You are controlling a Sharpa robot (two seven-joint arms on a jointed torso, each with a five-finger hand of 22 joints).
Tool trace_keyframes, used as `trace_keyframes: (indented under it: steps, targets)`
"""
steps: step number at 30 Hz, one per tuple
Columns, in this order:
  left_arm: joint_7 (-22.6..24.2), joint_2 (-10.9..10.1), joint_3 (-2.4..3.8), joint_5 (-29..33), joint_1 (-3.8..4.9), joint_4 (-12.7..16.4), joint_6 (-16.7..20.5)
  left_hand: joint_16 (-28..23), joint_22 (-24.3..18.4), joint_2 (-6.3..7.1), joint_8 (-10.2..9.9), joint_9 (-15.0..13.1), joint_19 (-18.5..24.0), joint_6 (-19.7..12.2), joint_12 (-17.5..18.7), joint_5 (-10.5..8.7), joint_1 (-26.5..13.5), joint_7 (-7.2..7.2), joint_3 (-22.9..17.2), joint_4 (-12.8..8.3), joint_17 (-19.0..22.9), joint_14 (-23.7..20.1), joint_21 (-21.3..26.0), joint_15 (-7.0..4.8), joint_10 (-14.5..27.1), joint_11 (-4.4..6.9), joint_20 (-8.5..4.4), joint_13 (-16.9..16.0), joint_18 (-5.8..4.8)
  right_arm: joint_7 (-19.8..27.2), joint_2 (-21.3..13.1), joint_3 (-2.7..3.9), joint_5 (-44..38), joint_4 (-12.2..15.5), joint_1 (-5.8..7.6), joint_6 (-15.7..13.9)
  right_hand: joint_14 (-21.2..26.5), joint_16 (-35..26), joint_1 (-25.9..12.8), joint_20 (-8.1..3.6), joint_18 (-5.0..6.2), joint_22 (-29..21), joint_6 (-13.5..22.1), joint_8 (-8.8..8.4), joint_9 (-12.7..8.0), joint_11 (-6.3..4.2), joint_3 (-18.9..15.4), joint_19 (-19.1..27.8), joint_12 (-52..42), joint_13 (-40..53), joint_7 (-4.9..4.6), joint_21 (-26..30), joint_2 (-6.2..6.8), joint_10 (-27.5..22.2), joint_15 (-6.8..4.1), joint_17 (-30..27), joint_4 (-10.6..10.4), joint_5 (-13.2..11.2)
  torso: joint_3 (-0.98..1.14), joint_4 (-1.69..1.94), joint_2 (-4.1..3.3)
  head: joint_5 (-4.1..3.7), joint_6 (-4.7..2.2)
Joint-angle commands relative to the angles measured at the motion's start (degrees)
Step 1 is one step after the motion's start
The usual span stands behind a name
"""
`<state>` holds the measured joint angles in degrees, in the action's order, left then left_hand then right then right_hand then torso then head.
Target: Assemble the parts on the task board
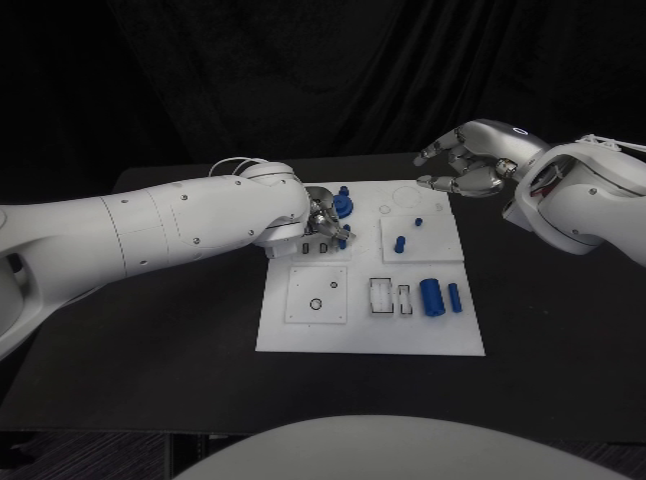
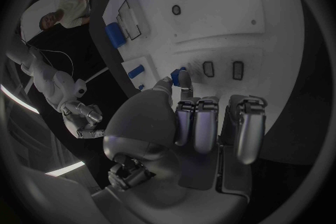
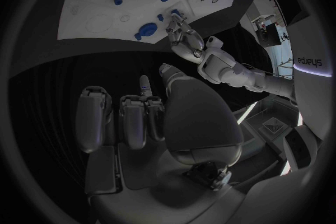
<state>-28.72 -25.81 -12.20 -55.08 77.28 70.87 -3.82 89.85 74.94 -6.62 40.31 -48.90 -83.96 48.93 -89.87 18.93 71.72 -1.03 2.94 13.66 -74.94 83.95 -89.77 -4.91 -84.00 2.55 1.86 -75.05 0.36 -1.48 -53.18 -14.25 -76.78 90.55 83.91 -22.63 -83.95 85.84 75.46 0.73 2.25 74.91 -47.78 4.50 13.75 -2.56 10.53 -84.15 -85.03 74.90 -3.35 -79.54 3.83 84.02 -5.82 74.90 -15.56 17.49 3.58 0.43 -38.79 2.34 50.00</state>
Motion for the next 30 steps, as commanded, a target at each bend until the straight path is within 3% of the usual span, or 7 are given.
trace_keyframes:
  steps: [1, 8, 17, 23, 30]
  targets:
    - [1.1, 0.2, 0.02, -0.3, -0.22, -0.1, -1.3, 0.1, 15.1, -0.09, -0.3, -0.1, -6.0, -0.3, -0.1, 0.2, 0.6, 0.08, -0.3, -0.1, -15.1, 6.1, -0.2, -0.18, -6.0, 0.13, -0.47, -15.0, -0.36, -1.2, 0.0, 0.05, 0.0, -0.1, -0.14, 0.5, -4.7, -0.3, 0.2, 0.38, 0.1, 12.0, -0.5, 0.33, -0.1, 0.53, 0.2, -1.6, 0.2, 10.2, 0.1, 0.1, -0.06, 2.0, 0.47, 9.1, -0.1, 0.1, 0.01, -0.02, 0.0, 0.12, 0.0]
    - [1.4, 0.3, 0.02, -0.3, -0.34, -0.3, -1.6, 0.1, 15.1, 0.33, -1.3, -0.7, -6.0, -0.3, -0.1, 0.8, 0.8, 0.0, -1.8, -0.5, -15.1, 6.1, -0.2, -0.12, -6.0, 0.06, -0.41, -15.0, -0.36, -1.2, 0.1, 0.05, 0.9, -0.2, -0.14, 0.7, -4.7, -0.3, 0.2, 0.39, 0.11, 12.0, -0.5, 0.32, -0.1, 0.53, 0.2, -1.5, 0.3, 10.0, 0.1, 0.2, -0.08, 2.0, 0.47, 9.1, -0.1, 0.1, 0.0, 0.0, -0.03, 0.09, 0.0]
    - [1.7, 0.2, 0.02, -0.3, -0.39, -0.4, -1.8, 0.1, 15.1, 2.01, -3.5, -2.2, -6.0, 0.1, -0.1, 4.13, 0.5, -0.12, -5.8, -1.5, -15.1, 6.1, -0.2, -0.02, -6.0, -0.04, -0.3, -15.0, -0.36, -1.2, 0.1, 0.05, 1.1, -0.3, -0.16, 0.9, -4.7, -0.3, 0.2, 0.39, 0.11, 12.0, -0.5, 0.32, -0.1, 0.53, 0.2, -1.5, 0.3, 10.0, 0.1, 0.2, -0.08, 2.0, 0.47, 9.1, -0.1, 0.1, -0.02, -0.01, -0.01, 0.18, 0.0]
    - [1.7, -0.1, 0.02, -0.3, -0.41, -0.4, -1.9, 0.1, 15.1, 2.56, -4.2, -2.7, -6.0, 0.2, -0.1, 4.46, 0.2, -0.17, -7.1, -1.7, -15.1, 6.1, -0.2, 0.02, -6.0, -0.08, -0.26, -15.0, -0.36, -1.2, 0.1, 0.05, 1.1, -0.4, -0.24, 0.9, -4.7, -0.3, 0.2, 0.39, 0.14, 11.9, -0.5, 0.32, -0.1, 0.53, 0.2, -1.5, 0.4, 10.0, 0.09, 0.3, -0.08, 1.9, 0.47, 9.1, -0.1, 0.1, -0.01, 0.01, 0.01, 0.17, 0.0]
    - [1.5, -0.3, 0.02, -0.3, -0.43, -0.4, -2.1, 0.1, 15.1, 4.38, -6.6, -3.9, -6.0, 0.6, -0.1, 5.77, -0.7, -0.34, -11.9, -3.1, -15.1, 6.1, -0.2, 0.16, -6.0, -0.24, -0.13, -15.0, -0.36, -1.2, 0.2, 0.05, 1.1, -0.5, -0.38, 1.0, -4.7, -0.3, 0.2, 0.39, 0.14, 11.9, -0.5, 0.32, -0.1, 0.53, 0.2, -1.5, 0.4, 10.0, 0.09, 0.3, -0.08, 1.9, 0.47, 9.1, -0.1, 0.1, 0.0, 0.06, 0.03, 0.28, 0.0]
